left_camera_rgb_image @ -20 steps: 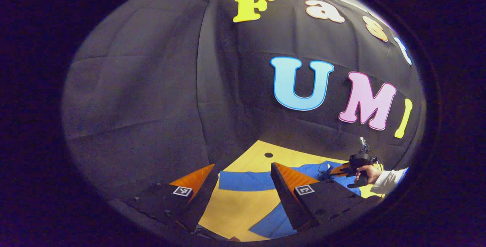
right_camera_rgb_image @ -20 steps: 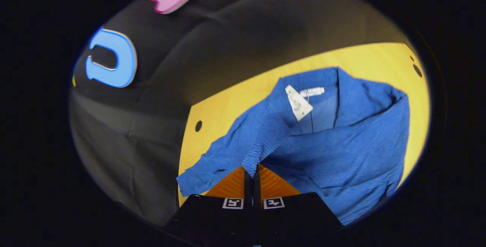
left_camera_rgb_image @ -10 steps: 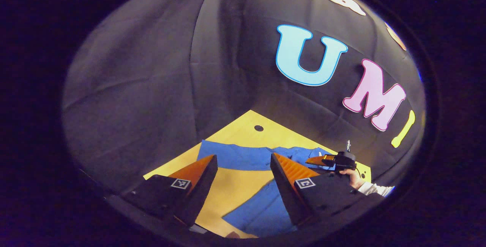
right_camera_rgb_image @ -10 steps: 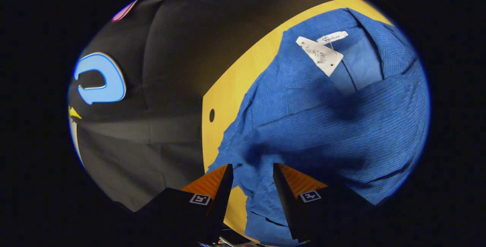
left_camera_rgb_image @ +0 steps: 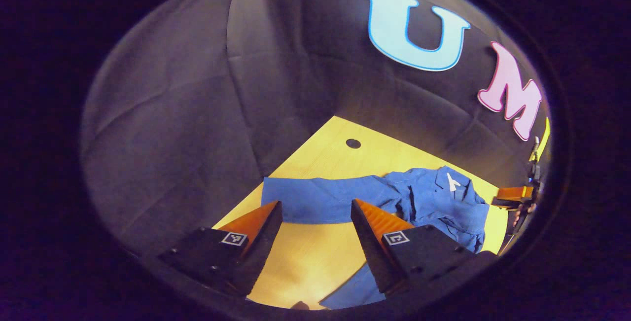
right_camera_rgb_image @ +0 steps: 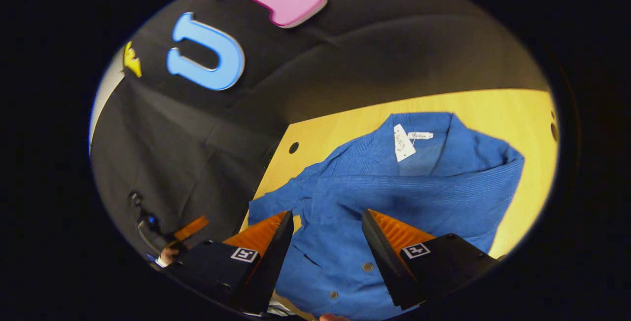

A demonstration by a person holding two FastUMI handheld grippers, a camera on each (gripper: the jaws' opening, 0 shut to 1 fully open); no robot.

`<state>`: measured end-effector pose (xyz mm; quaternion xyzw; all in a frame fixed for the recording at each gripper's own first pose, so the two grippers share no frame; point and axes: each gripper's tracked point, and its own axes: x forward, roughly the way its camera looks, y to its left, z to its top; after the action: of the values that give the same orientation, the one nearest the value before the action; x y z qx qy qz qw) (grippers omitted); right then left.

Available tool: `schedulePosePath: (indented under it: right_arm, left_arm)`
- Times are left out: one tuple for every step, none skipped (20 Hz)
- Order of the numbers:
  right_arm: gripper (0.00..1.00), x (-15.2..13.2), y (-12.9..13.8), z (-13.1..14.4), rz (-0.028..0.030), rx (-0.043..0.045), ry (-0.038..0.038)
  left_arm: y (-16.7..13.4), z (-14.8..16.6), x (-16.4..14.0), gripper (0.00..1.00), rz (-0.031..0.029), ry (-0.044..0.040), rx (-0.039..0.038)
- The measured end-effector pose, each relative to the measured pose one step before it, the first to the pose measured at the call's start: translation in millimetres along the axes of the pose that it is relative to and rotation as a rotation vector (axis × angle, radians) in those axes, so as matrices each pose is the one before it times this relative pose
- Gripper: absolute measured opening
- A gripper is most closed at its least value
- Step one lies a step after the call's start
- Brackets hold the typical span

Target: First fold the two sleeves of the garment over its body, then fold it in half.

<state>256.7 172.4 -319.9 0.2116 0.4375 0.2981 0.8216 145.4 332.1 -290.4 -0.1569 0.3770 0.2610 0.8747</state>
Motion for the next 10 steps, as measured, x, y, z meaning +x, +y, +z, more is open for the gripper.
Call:
schedulePosePath:
  right_arm:
    - [0.90, -23.31, 3.75, -4.43, 0.00595, -0.00257, -0.01333]
    - [0.90, -23.72, 0.20, -4.69, -0.00149, 0.01265, -0.01404]
    - [0.90, -22.07, -2.40, -6.15, -0.00716, 0.02167, -0.01145]
    - [0.90, -20.59, -4.01, -6.92, -0.01159, 0.02329, -0.00836]
    - [0.90, -18.41, -7.82, -8.07, -0.02154, 0.02109, -0.00697]
    - [0.89, -18.58, -10.32, -7.79, -0.02757, 0.01629, -0.00603]
    - [0.90, -18.96, -10.77, -8.36, -0.03331, 0.01481, -0.00226]
    - [0.90, -15.81, -12.89, -8.39, -0.04002, 0.01330, 0.00295]
    - [0.89, -11.76, -11.84, -7.00, -0.03721, 0.01784, 0.00178]
    - [0.90, -9.95, -10.03, -3.56, -0.02600, 0.02254, 0.00005]
  left_arm:
    - [9.56, 3.42, 20.15, 0.83, 0.01900, 0.03160, -0.01984]
    - [7.84, -0.33, 27.20, 0.83, 0.01723, 0.03789, -0.00691]
    - [9.27, -2.31, 22.26, 0.84, 0.02814, 0.04711, -0.00566]
    - [6.66, -5.52, 22.77, 0.82, 0.01353, 0.04892, 0.00018]
    - [6.08, -2.84, 19.94, 0.83, 0.00550, 0.03935, 0.00237]
    - [9.20, 0.41, 17.43, 0.83, 0.02315, 0.02776, 0.01116]
    - [14.23, 0.75, 14.33, 0.83, 0.04626, 0.02458, 0.00875]
    - [10.32, -0.04, 12.98, 0.83, 0.02643, 0.02620, 0.00464]
    - [5.56, -1.07, 8.17, 0.82, 0.00992, 0.02252, -0.00691]
    - [-2.40, -3.03, 3.23, 0.83, -0.00456, 0.01974, -0.01789]
